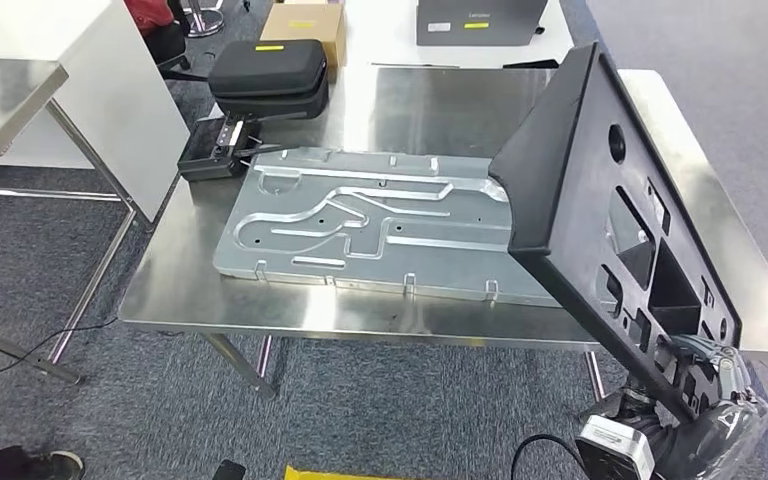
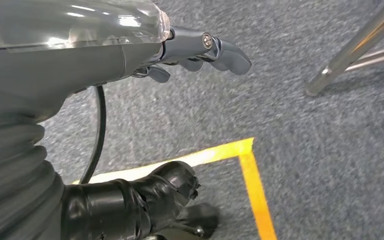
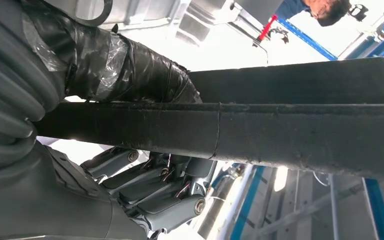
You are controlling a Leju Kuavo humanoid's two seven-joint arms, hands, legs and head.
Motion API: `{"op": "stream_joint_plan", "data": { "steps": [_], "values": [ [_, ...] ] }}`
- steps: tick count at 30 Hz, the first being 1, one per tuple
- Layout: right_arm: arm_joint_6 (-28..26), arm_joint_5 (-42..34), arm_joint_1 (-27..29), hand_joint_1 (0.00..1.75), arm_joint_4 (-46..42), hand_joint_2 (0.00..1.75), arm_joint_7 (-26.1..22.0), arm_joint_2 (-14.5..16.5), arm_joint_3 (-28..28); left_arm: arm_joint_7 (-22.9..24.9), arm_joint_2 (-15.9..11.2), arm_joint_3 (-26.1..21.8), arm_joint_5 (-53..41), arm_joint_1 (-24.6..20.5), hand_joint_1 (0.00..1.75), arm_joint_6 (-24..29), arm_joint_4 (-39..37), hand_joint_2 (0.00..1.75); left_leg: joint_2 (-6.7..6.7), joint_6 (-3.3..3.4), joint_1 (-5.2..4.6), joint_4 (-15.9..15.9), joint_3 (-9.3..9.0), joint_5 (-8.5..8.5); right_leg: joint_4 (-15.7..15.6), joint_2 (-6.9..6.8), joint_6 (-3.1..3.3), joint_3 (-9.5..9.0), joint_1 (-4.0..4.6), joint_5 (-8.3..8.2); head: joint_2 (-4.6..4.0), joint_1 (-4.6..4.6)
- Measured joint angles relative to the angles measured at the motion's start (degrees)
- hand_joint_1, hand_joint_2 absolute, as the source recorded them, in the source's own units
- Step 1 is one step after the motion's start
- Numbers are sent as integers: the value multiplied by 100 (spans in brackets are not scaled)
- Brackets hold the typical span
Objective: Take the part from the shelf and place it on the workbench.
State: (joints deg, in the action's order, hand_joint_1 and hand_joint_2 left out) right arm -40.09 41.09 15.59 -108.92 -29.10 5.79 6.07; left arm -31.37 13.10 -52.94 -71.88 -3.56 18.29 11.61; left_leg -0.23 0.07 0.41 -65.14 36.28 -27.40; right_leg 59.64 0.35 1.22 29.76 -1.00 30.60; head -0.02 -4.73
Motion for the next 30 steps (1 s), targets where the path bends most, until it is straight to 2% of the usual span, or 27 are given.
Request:
{"op": "stream_joint_plan", "data": {
  "steps": [1, 2, 5, 7, 8, 10, 11, 12, 13, 15, 16, 17, 20, 22, 23, 25, 26, 27, 28, 30],
  "values": [
    [0, 8, -6, 175, 0, 175, 3, 0, 2, 0, -3, 0, 1, -2, 0, 5, 0, 175, -2, 37, -17, 285, -103, 141, -2, 5, -26, -28, 6, 34, 1, 4],
    [0, 13, -11, 175, 0, 175, 7, 0, 5, -2, -7, 0, 1, -8, 0, 7, 0, 175, -4, 64, -34, 442, -162, 168, -4, 6, -52, -29, 11, 57, 1, 4],
    [0, 20, -20, 175, -3, 175, 16, -3, 12, -46, -9, -1, 1, -11, 0, -50, 0, 175, -12, 119, -28, 581, -219, 102, -36, -1, -142, -27, 10, 81, 2, 7],
    [-1, 22, -35, 175, -4, 175, 19, -17, 14, -115, -9, -2, -1, -3, 0, -146, 0, 175, -11, 174, 9, 667, -276, 113, 148, -11, -193, 39, 12, 213, 1, 1],
    [-1, 22, -45, 175, -3, 175, 20, -26, 15, -147, -9, -1, -5, -5, 0, -193, 0, 175, -8, 200, 20, 691, -303, 113, 416, -15, -207, 170, 6, 351, 1, -2],
    [-2, 21, -59, 158, 7, 175, 26, -45, 17, -183, -10, 5, -23, -12, 0, -256, 0, 175, -7, 234, 17, 693, -330, 87, 1147, -16, -232, 590, 4, 628, 1, -3],
    [-1, 21, -62, 151, 15, 175, 32, -57, 19, -189, -11, 9, -40, -11, 0, -277, 0, 175, -8, 239, 15, 688, -344, 69, 1411, -16, -242, 772, 2, 662, 1, -3],
    [-1, 23, -66, 143, 25, 175, 41, -70, 22, -191, -11, 11, -57, -6, 0, -294, 0, 175, -11, 237, 14, 683, -366, 46, 1479, -17, -247, 863, 0, 574, 1, -2],
    [0, 32, -77, 144, 34, 175, 56, -85, 30, -191, -11, 13, -71, -2, 0, -308, 0, 175, -15, 229, 14, 676, -397, 21, 1325, -18, -245, 844, -5, 377, 2, -2],
    [0, 88, -126, 147, 56, 175, 99, -122, 61, -184, -11, 14, -83, 2, 0, -306, 0, 87, -22, 195, 10, 660, -458, -41, 635, -21, -220, 594, -12, -87, 1, -3],
    [1, 136, -162, 148, 68, 175, 121, -140, 82, -172, -11, 14, -81, -3, 0, -286, 0, 44, -25, 168, 1, 641, -471, -69, 333, -18, -199, 474, -3, -219, 1, -2],
    [1, 196, -196, 152, 81, 175, 141, -156, 102, -152, -12, 14, -79, -10, 0, -259, 0, 0, -26, 139, -9, 629, -471, -86, 152, -13, -179, 406, 9, -272, 1, -1],
    [0, 370, -272, 162, 115, 175, 193, -176, 154, -62, -13, 14, -89, -21, 0, -161, 0, 0, -24, 56, -24, 632, -458, -98, 69, 3, -113, 394, 16, -263, 2, 3],
    [0, 532, -340, 162, 129, 175, 245, -179, 191, -10, -12, 15, -125, -27, 0, -108, 0, 0, -19, -1, -20, 456, -392, -227, 21, -5, -51, 360, -14, -279, 1, 6],
    [0, 673, -393, 162, 140, 175, 281, -181, 210, 16, -12, 20, -154, -34, 0, -91, 0, 0, -16, -29, -12, 208, -279, -368, -2, -14, -23, 341, -25, -283, 1, 9],
    [1, 1069, -535, 164, 183, 175, 386, -195, 245, 71, -11, 40, -219, -46, 0, -74, 0, 0, -13, -69, 0, -519, 80, -678, -7, -26, 6, 331, -18, -279, 1, 14],
    [2, 1293, -619, 162, 216, 175, 460, -208, 266, 102, -11, 57, -251, -48, 0, -71, 0, 0, -13, -79, 5, -814, 245, -750, -6, -25, 11, 328, -13, -275, 1, 13],
    [2, 1504, -703, 163, 252, 175, 541, -223, 289, 130, -11, 77, -277, -50, 0, -68, 0, 0, -13, -81, 7, -940, 335, -717, -4, -23, 15, 322, -10, -271, 0, 13],
    [2, 1707, -787, 163, 290, 175, 629, -239, 314, 155, -11, 99, -302, -56, 0, -68, 0, 0, -13, -74, 8, -852, 324, -575, -2, -21, 17, 312, -8, -265, 1, 14],
    [2, 2102, -983, 164, 376, 175, 828, -276, 374, 196, -11, 143, -345, -79, 0, -80, 0, 0, -12, -29, 5, -175, 60, -129, 1, -15, 12, 285, -3, -251, 0, 14]
  ]
}}
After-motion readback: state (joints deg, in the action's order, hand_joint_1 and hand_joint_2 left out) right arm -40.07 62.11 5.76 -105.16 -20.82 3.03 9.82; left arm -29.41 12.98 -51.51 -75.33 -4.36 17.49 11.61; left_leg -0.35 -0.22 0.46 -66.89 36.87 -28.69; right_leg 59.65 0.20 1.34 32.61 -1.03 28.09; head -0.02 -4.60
